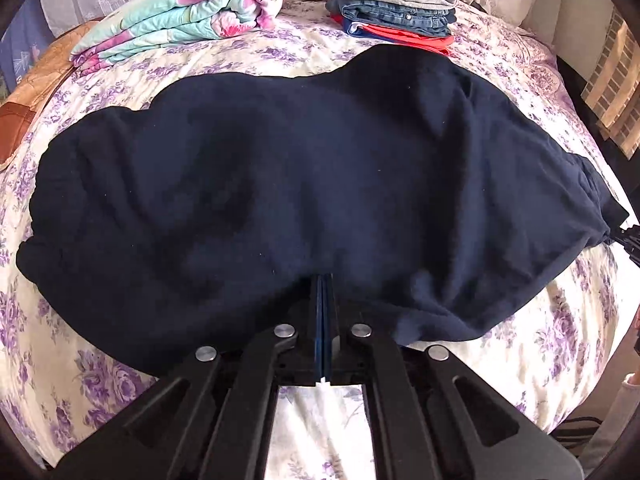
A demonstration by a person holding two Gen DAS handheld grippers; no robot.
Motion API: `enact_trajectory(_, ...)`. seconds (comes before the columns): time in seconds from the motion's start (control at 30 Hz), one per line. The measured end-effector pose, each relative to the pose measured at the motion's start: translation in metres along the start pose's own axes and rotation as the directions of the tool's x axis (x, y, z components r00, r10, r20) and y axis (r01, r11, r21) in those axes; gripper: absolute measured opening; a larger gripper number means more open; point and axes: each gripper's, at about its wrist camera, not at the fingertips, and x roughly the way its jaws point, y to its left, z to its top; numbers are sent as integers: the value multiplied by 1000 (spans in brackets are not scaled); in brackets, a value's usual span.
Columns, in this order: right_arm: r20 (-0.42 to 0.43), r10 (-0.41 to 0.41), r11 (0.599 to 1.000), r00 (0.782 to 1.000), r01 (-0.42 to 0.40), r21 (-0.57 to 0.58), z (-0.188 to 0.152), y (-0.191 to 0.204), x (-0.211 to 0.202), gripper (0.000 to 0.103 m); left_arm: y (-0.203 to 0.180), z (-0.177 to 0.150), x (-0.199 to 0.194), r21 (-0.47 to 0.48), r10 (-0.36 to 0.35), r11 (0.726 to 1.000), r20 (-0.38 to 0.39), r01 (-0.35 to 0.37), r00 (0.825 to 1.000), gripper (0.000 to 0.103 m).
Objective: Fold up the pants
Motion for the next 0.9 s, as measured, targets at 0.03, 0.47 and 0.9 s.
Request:
enact_trajectory(0.03, 1, 0, 1000, 1000, 0, -6, 0, 3, -6, 9, 1, 0, 0, -3, -10, 1000, -5, 10, 1000, 1)
enact_trajectory(0.47, 106, 61, 998, 993, -63, 14, 11, -15, -21, 13, -8, 7, -25, 19, -128, 992, 6, 128, 992, 1)
enact_trajectory(0.9, 33, 4, 973, 999, 4, -230, 2, 72, -27, 12, -37, 23, 32, 37, -265, 962, -92, 269, 960, 1)
